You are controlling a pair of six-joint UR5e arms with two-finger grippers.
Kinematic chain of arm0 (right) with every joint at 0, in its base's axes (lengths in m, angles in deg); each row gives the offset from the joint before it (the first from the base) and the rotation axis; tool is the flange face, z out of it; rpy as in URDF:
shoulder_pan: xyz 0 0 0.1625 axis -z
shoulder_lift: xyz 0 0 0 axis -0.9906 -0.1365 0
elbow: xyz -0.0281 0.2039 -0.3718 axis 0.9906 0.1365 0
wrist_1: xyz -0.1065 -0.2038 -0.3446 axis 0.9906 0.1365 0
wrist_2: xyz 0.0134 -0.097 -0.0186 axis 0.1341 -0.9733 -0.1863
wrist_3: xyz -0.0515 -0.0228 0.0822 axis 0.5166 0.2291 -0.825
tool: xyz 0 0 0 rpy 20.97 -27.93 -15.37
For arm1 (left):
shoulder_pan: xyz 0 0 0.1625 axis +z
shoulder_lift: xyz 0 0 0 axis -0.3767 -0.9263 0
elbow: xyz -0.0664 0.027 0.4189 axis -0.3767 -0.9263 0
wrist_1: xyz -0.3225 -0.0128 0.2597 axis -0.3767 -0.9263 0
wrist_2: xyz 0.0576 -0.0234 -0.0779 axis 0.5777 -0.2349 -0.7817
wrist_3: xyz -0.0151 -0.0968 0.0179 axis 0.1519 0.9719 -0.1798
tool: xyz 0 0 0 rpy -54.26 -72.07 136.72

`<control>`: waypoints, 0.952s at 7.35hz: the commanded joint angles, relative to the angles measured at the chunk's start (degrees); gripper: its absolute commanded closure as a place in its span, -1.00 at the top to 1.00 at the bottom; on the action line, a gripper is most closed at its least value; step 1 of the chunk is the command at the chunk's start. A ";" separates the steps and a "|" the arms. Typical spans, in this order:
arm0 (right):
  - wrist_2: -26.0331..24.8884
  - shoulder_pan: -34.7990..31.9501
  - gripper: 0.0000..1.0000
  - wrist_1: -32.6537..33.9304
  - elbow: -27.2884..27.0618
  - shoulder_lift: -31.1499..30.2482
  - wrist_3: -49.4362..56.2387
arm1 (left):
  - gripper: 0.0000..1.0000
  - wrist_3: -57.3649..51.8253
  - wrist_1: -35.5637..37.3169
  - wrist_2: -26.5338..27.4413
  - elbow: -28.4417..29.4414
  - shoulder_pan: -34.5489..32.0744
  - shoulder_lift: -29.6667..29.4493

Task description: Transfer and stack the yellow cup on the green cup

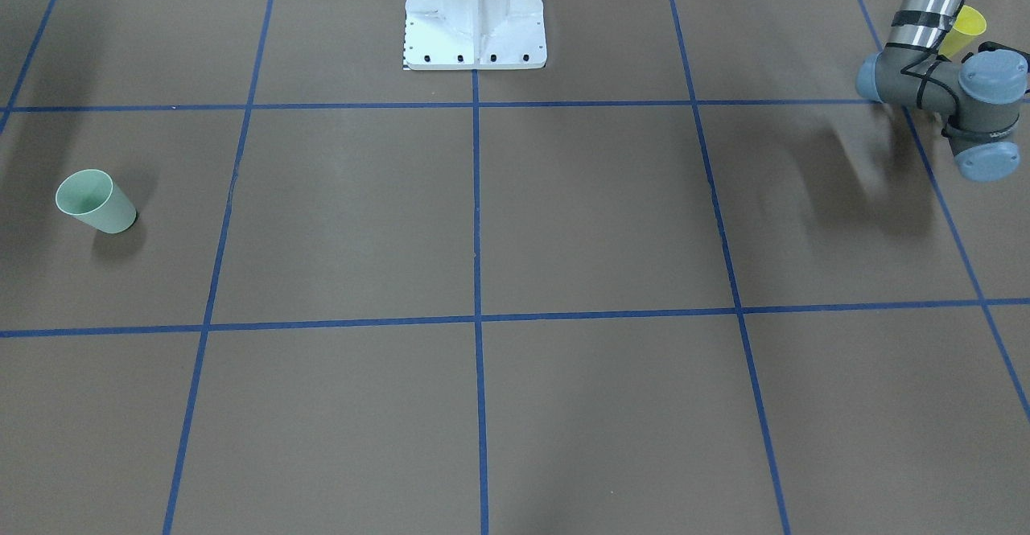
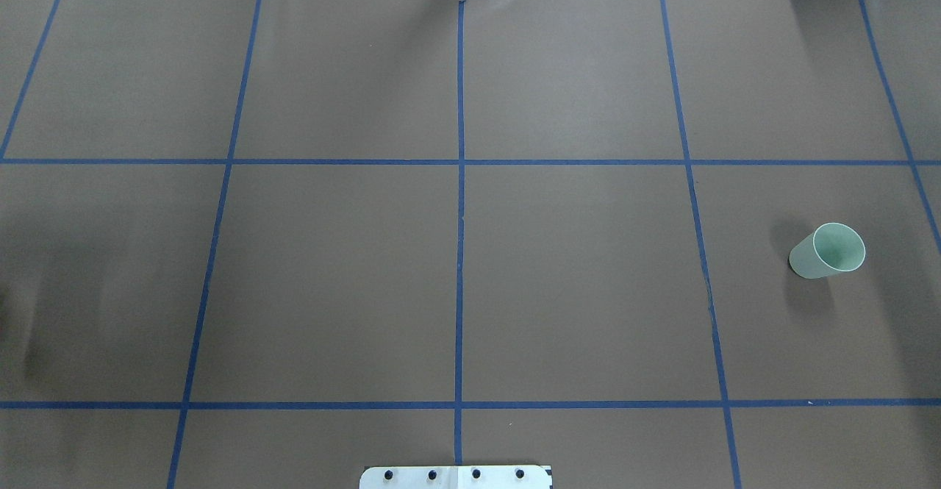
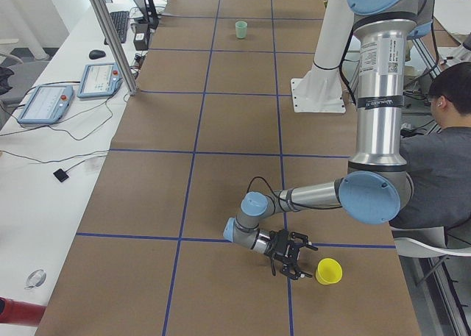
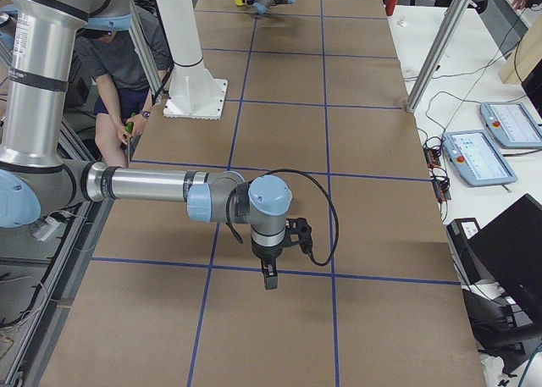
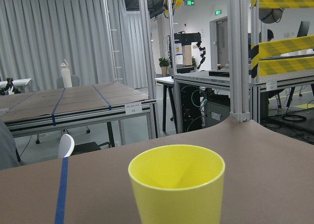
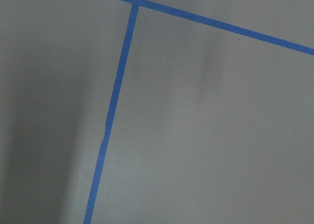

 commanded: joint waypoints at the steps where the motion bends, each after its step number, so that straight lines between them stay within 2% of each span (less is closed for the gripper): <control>1: 0.00 0.00 1.00 -0.03 -0.06 0.00 0.00 | 1.00 -0.12 -0.80 -1.51 0.24 1.23 1.45; 5: 0.09 0.00 1.00 0.06 -0.06 0.00 0.00 | 1.00 -1.17 -1.68 -0.63 0.15 1.32 3.83; 7: 2.36 0.00 1.00 0.06 0.03 0.00 0.17 | 1.00 -1.09 -3.25 -0.63 0.41 1.41 5.14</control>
